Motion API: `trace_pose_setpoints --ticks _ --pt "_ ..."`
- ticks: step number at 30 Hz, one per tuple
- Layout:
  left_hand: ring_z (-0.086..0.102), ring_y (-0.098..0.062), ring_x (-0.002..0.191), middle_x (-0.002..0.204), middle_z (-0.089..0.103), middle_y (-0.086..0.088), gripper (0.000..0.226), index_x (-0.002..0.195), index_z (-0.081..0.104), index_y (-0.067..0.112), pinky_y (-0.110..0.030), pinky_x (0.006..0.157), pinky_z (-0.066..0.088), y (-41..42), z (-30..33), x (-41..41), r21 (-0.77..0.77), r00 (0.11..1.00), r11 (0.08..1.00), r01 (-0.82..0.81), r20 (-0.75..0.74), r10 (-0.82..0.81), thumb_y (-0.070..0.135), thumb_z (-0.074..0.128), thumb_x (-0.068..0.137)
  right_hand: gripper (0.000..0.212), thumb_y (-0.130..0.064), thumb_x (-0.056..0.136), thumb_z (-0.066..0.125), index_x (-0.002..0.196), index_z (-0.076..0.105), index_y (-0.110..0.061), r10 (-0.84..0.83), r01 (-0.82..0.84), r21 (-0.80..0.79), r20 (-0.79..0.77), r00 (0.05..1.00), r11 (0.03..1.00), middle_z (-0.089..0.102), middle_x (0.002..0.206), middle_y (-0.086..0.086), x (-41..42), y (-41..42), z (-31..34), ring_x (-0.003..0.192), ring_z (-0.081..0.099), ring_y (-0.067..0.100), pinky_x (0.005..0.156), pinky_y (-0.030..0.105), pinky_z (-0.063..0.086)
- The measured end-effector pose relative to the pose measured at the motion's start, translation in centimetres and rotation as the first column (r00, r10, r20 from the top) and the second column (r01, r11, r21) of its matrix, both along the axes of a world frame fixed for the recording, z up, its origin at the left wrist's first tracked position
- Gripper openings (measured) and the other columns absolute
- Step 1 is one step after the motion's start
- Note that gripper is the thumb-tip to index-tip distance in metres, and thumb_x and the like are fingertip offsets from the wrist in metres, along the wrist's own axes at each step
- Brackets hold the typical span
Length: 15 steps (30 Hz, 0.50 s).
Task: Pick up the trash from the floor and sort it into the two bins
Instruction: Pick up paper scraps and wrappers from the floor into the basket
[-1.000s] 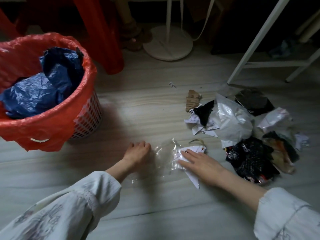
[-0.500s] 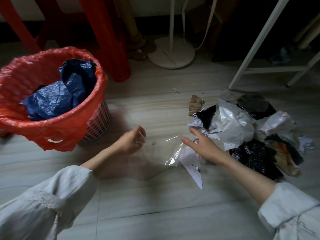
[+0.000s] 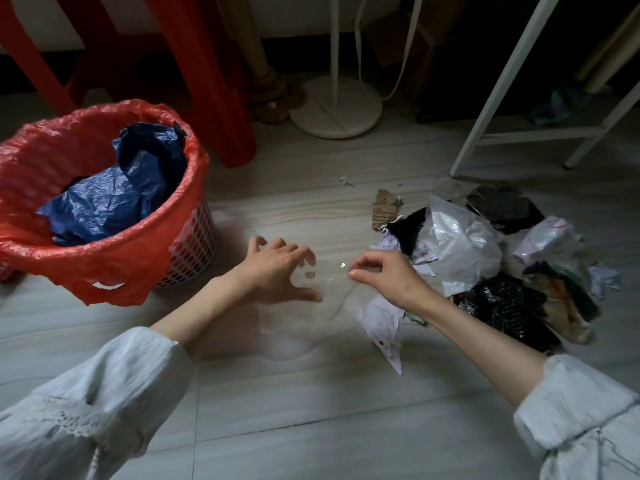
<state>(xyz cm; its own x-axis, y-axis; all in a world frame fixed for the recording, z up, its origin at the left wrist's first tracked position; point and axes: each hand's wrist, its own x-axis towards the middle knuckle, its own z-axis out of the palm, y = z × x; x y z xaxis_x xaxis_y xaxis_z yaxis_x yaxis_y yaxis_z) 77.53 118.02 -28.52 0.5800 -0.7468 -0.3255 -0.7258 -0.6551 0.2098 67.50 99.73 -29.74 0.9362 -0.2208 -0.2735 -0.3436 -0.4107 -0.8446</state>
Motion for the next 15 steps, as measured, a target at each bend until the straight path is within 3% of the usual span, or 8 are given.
trace_pose_setpoints --ticks 3,5,8,10,12,14,15 --pt "0.059 -0.017 0.094 0.098 0.065 0.010 0.026 0.094 0.057 0.023 -0.026 0.069 0.033 -0.9 1.0 0.1 -0.101 0.997 0.993 -0.055 -0.057 0.050 0.040 0.070 0.078 0.009 -0.012 0.083 0.067 0.091 0.069 -0.008 0.026 -0.022 -0.049 0.067 0.997 0.999 0.064 0.085 -0.007 0.3 0.6 0.9 0.082 0.058 0.001 0.074 0.005 0.042" --pt "0.060 -0.017 0.086 0.089 0.066 0.010 0.022 0.081 0.055 0.025 -0.026 0.066 0.036 -0.9 1.1 0.1 -0.160 0.986 0.973 -0.164 -0.054 0.157 0.036 0.073 0.076 0.016 -0.019 0.082 0.068 0.097 0.068 -0.013 0.021 -0.013 -0.132 0.063 0.998 0.991 0.063 0.088 -0.009 0.3 0.7 1.0 0.087 0.058 0.004 0.079 0.015 0.045" --pt "0.061 -0.018 0.088 0.085 0.064 0.010 0.026 0.076 0.049 0.027 -0.029 0.071 0.044 -0.4 0.8 0.1 -0.189 0.955 0.936 -0.297 -0.078 0.287 0.038 0.072 0.075 0.022 -0.027 0.080 0.070 0.099 0.065 -0.017 -0.018 0.032 -0.283 0.049 0.999 0.959 0.059 0.083 -0.010 0.1 0.4 1.0 0.080 0.055 0.008 0.074 0.023 0.042" --pt "0.061 -0.019 0.088 0.091 0.067 0.007 0.024 0.081 0.049 0.027 -0.033 0.078 0.048 -0.3 0.6 0.1 -0.135 0.961 0.956 -0.262 -0.129 0.245 0.038 0.070 0.077 0.017 -0.028 0.081 0.069 0.093 0.062 -0.018 -0.015 0.041 -0.355 0.074 0.997 0.934 0.057 0.081 -0.011 0.0 0.6 1.1 0.079 0.053 0.009 0.071 0.024 0.040" --pt "0.060 -0.015 0.079 0.088 0.067 0.006 0.018 0.087 0.054 0.028 -0.031 0.079 0.050 -0.5 0.8 -0.2 -0.111 0.961 0.982 -0.151 -0.248 0.120 0.030 0.070 0.080 0.012 -0.025 0.082 0.068 0.090 0.064 -0.018 -0.011 0.046 -0.328 0.107 0.994 0.944 0.058 0.081 -0.011 0.2 1.0 1.2 0.080 0.054 0.009 0.071 0.023 0.040" --pt "0.062 -0.012 0.068 0.080 0.067 0.006 0.016 0.085 0.058 0.027 -0.024 0.072 0.050 -0.8 1.1 -0.4 -0.134 0.939 0.987 -0.091 -0.340 0.041 0.017 0.069 0.080 0.019 -0.023 0.083 0.067 0.100 0.065 -0.016 -0.008 0.038 -0.272 0.110 0.994 0.961 0.062 0.089 -0.007 0.3 1.3 1.2 0.089 0.057 0.012 0.077 0.022 0.040" --pt "0.064 -0.012 0.064 0.075 0.067 0.006 0.018 0.080 0.059 0.026 -0.023 0.068 0.050 -0.8 1.3 -0.4 -0.162 0.926 0.979 -0.124 -0.372 0.056 0.012 0.070 0.079 0.030 -0.023 0.085 0.065 0.114 0.061 -0.016 0.001 0.029 -0.290 0.103 0.995 0.957 0.063 0.103 -0.004 0.4 1.3 1.1 0.101 0.057 0.015 0.084 0.021 0.039"
